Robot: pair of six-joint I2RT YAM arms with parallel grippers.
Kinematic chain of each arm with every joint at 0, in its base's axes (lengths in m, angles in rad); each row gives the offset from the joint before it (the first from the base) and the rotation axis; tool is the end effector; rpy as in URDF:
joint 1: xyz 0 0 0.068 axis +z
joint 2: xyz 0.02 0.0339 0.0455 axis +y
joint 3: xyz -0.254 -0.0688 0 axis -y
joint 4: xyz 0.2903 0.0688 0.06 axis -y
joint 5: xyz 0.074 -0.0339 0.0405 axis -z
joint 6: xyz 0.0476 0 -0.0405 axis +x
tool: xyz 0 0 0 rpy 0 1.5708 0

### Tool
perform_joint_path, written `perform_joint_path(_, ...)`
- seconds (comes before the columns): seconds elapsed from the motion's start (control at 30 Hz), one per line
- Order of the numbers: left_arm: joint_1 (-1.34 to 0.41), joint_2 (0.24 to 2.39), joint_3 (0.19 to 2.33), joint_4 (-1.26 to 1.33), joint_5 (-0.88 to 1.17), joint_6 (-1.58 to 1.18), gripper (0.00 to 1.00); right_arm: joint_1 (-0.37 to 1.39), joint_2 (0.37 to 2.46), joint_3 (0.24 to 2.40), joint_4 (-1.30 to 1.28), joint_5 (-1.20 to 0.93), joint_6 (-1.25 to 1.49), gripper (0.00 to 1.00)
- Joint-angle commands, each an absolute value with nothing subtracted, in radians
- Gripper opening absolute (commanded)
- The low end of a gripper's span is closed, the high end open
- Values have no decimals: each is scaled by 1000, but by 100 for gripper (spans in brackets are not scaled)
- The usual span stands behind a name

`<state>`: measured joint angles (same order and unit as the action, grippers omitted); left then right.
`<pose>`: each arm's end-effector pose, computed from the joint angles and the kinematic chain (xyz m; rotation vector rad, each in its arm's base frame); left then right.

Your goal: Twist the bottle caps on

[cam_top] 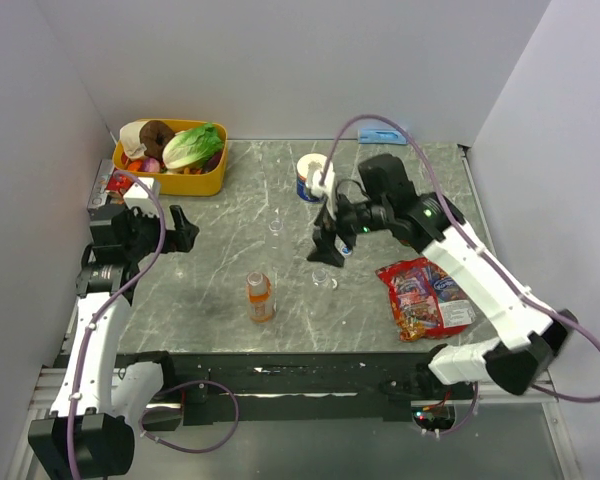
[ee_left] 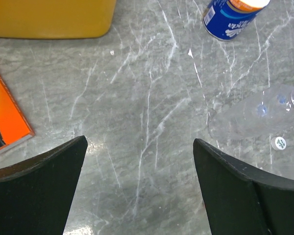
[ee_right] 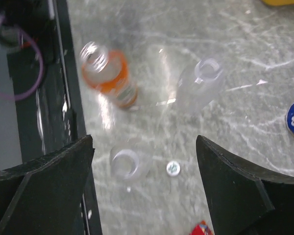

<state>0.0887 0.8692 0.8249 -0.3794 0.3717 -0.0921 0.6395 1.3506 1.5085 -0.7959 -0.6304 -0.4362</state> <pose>0.2571 0.0055 0.3059 0.0604 1.9817 -0.3722 0.2497 0.2207 0.3993 -1.4052 1.6664 0.8077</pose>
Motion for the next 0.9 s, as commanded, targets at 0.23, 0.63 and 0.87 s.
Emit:
perform_joint_path(0.23,92,877,798,-324,445,-144,96,738,1219,1313,-833,-528,-555,91)
perform_joint_path(0.63,94,859,792,-318,445,-146,96,784,1275,1315,-792,-440,-572,85)
perform_joint_path(0.87,94,861,788,-292,440,-181,96,842,1370,1469,-720,-508,-528,84)
